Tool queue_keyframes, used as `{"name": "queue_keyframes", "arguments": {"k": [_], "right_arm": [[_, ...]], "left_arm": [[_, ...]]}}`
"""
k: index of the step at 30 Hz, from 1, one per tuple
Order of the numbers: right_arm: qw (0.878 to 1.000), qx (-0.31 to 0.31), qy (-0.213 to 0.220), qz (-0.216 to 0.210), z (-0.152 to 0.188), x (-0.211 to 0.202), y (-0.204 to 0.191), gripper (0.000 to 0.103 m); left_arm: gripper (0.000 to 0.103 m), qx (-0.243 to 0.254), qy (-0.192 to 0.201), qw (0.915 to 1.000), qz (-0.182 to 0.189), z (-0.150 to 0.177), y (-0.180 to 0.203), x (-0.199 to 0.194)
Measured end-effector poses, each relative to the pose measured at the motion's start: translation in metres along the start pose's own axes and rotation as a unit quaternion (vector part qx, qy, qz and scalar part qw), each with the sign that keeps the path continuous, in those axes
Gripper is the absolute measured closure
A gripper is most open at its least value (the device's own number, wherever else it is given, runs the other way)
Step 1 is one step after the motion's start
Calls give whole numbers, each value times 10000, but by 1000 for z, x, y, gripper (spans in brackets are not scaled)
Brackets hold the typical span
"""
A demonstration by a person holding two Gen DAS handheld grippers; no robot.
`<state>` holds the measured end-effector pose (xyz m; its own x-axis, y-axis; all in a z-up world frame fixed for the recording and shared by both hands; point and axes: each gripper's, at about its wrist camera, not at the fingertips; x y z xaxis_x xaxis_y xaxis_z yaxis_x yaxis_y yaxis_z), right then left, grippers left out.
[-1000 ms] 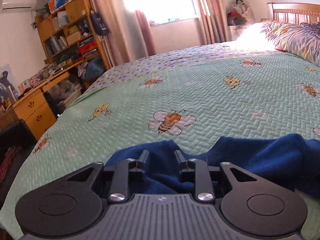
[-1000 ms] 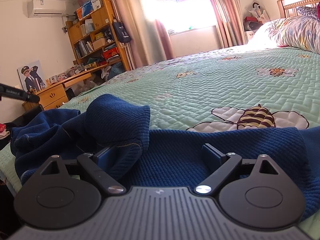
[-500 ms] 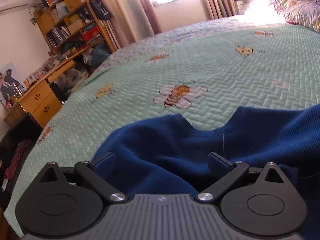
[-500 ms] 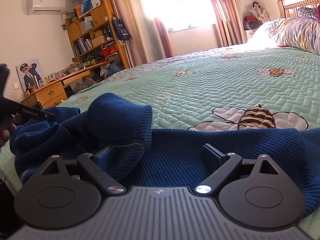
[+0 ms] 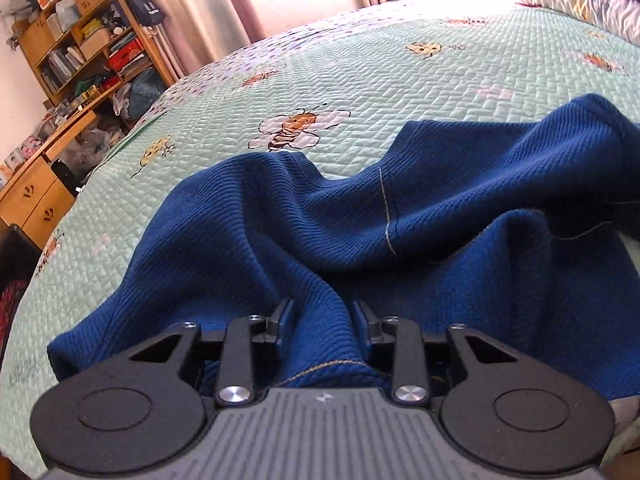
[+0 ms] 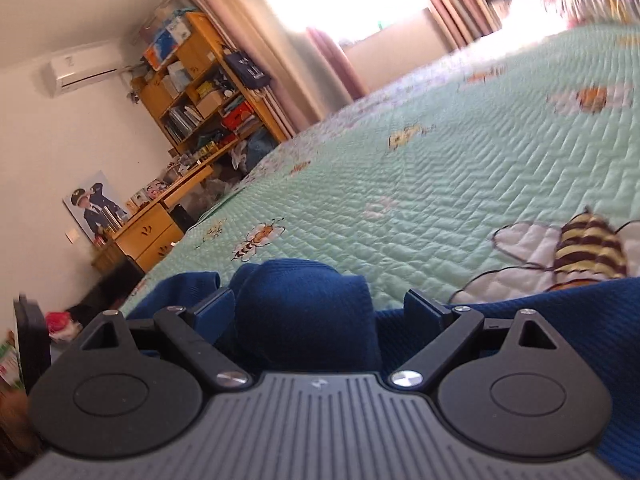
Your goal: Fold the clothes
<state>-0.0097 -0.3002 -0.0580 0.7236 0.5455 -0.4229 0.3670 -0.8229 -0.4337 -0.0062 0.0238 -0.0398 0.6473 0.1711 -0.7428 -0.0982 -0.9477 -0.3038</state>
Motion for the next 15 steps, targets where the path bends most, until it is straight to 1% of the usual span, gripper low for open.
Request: {"name": "queue_keyframes", "arguments": {"k": [4,5,6,7,8,9,10,11,12,13,15], "right_arm": [[9991,135,-308,-271,-8,18,-6,11],[9985,169,-385,-338,-9,22,-8,16],[9979,202,-462,-406,-11,27,-9,32],[9971,236,-538,-473,-13,31,-11,43],[9966,204,-602,-523,-14,35,-14,62],[9970,-275,-570,-447,-9,33,-31,72],[9951,-786,-496,-324,-4,30,-46,72],[9893,-1386,-416,-201,4,24,-62,73],[9796,-1981,-335,-77,13,19,-78,75],[9673,-2520,-276,22,21,14,-93,76],[9550,-2925,-473,-112,37,8,-104,79]], "left_arm": [[55,-260,24,9994,207,0,-6,-8],[54,-279,35,9993,237,0,-7,-10],[53,-286,47,9992,257,1,-7,-12],[50,-303,57,9992,270,1,-8,-14],[47,-325,66,9991,279,2,-9,-15],[47,-346,72,9989,292,2,-10,-16],[47,-366,76,9988,307,2,-12,-16],[45,-390,80,9987,316,3,-13,-17],[44,-416,85,9986,322,3,-14,-18],[41,-438,92,9985,319,3,-15,-18],[41,-467,100,9984,293,3,-17,-19]]}}
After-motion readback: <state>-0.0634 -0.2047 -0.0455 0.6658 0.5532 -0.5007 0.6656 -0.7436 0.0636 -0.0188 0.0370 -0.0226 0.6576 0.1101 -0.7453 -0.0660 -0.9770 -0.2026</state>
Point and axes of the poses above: each gripper's, at about its wrist camera, not at the fingertips, and x roughly the way its jaws point, y to its right, z to its underside, and after that the axes turned 3 degrees about -y, right-handed
